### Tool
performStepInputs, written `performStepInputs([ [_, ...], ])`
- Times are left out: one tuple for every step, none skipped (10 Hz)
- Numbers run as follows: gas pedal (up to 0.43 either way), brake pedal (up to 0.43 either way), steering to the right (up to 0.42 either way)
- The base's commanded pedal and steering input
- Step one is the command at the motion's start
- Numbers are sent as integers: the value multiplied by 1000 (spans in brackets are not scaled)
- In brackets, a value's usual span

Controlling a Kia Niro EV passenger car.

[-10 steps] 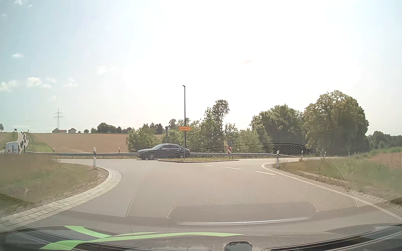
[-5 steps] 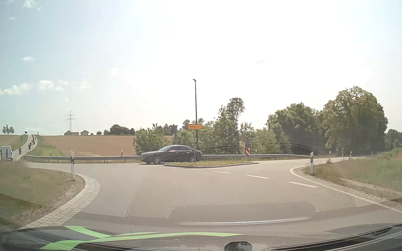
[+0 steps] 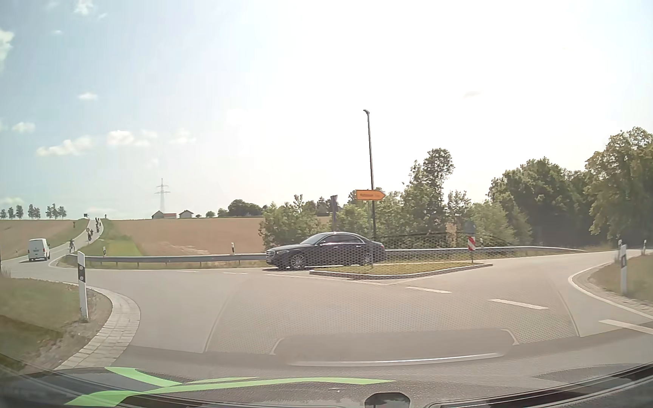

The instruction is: Follow the waypoints while adhering to traffic rules and regulations

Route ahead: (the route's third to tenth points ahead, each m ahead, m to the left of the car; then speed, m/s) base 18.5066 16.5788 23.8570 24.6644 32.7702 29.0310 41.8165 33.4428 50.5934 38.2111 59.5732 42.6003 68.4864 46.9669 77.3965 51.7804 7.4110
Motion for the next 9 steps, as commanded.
performStepInputs([
  [110, 0, -195],
  [110, 0, -204],
  [118, 0, -208],
  [118, 0, -210],
  [118, 0, -212],
  [118, 0, -215],
  [118, 0, -219],
  [118, 0, -223],
  [118, 0, -227],
])
